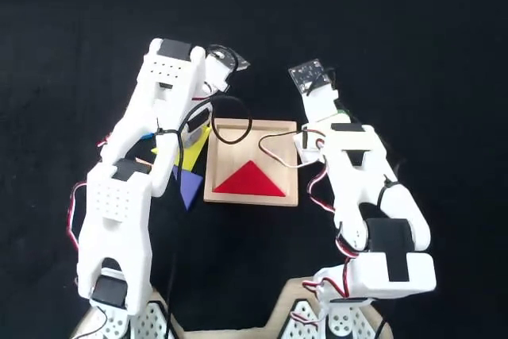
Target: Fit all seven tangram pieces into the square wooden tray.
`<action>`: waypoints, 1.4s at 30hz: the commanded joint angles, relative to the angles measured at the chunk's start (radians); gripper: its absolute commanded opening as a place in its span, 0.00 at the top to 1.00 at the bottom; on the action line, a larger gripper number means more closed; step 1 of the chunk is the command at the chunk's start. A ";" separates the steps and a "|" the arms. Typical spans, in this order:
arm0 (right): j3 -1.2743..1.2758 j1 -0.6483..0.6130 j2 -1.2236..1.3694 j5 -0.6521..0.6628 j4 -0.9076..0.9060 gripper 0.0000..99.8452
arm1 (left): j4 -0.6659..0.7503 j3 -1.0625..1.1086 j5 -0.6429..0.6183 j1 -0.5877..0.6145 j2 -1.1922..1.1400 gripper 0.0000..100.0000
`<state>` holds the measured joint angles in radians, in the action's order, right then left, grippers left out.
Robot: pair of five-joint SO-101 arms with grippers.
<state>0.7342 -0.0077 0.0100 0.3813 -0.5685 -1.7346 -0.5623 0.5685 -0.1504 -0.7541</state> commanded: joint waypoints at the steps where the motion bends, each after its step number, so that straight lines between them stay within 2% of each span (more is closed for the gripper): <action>1: -0.042 -0.003 -0.002 0.012 0.020 0.99 | -0.025 -0.004 -0.008 -0.012 -0.003 0.97; 9: -0.042 -0.003 -0.002 0.012 0.021 0.99 | -0.025 0.016 -0.011 -0.024 0.189 0.97; 17: -0.042 -0.020 -0.002 0.014 0.021 0.99 | -0.023 0.142 -0.035 -0.076 0.235 0.97; 25: -0.042 -0.020 -0.002 0.014 0.021 0.99 | -0.023 0.134 -0.084 -0.105 0.241 0.97; 35: -0.042 -0.020 -0.002 0.014 0.021 0.99 | -0.025 0.096 -0.118 -0.119 0.457 0.97; 42: -0.042 -0.018 -0.002 0.014 0.021 0.99 | -0.023 0.096 -0.313 -0.200 0.470 0.97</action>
<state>0.7342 -0.0077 0.0100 0.3813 -0.5685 -1.7453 -0.4289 0.3690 -0.3007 -0.3399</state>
